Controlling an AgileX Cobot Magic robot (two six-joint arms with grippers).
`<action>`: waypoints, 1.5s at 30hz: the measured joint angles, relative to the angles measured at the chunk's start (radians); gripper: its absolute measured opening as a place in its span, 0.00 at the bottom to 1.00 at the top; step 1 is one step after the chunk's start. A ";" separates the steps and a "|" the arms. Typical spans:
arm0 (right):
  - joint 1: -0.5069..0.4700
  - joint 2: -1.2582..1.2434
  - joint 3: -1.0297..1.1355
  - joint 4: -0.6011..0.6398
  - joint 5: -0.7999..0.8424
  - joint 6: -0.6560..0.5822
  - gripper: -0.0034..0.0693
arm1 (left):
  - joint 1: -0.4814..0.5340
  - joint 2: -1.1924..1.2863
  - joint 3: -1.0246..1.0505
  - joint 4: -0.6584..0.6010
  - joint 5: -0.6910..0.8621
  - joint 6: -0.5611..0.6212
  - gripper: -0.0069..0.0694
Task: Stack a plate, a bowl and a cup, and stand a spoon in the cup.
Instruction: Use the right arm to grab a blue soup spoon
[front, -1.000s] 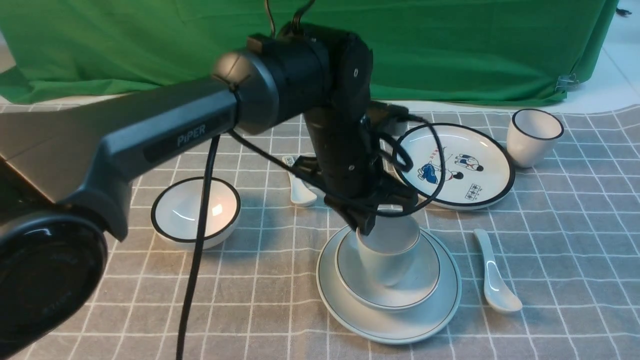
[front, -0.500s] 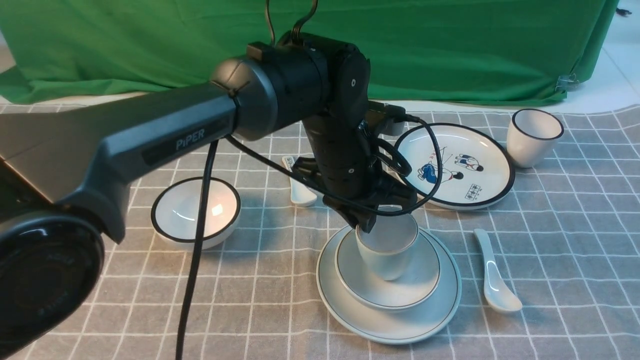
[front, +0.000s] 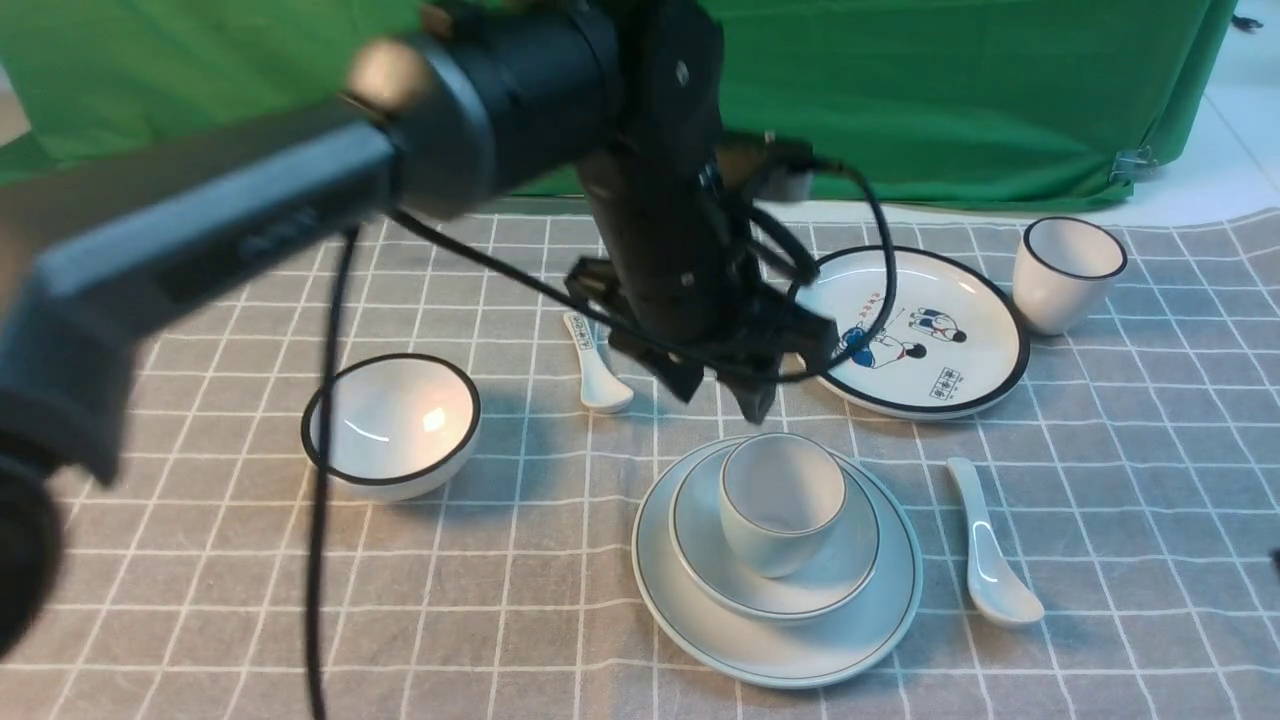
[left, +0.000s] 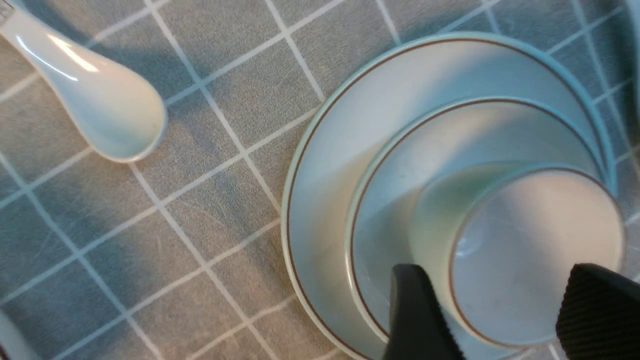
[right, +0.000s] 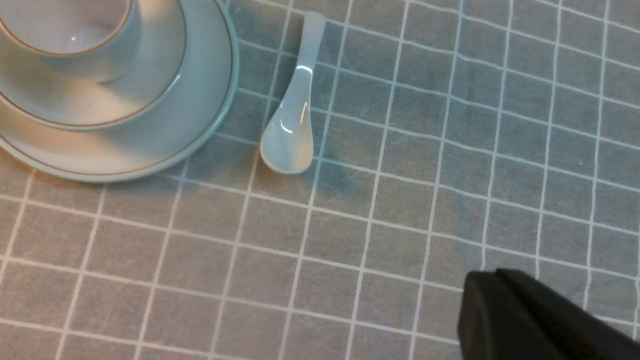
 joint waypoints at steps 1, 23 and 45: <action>-0.055 0.047 -0.032 0.068 0.000 -0.081 0.07 | 0.000 -0.040 0.000 0.017 0.023 0.001 0.45; -0.487 0.851 -0.311 0.502 -0.291 -0.557 0.57 | 0.000 -0.836 0.832 0.239 -0.254 -0.280 0.10; -0.435 1.075 -0.438 0.447 -0.260 -0.554 0.31 | 0.000 -0.968 0.927 0.381 -0.198 -0.403 0.10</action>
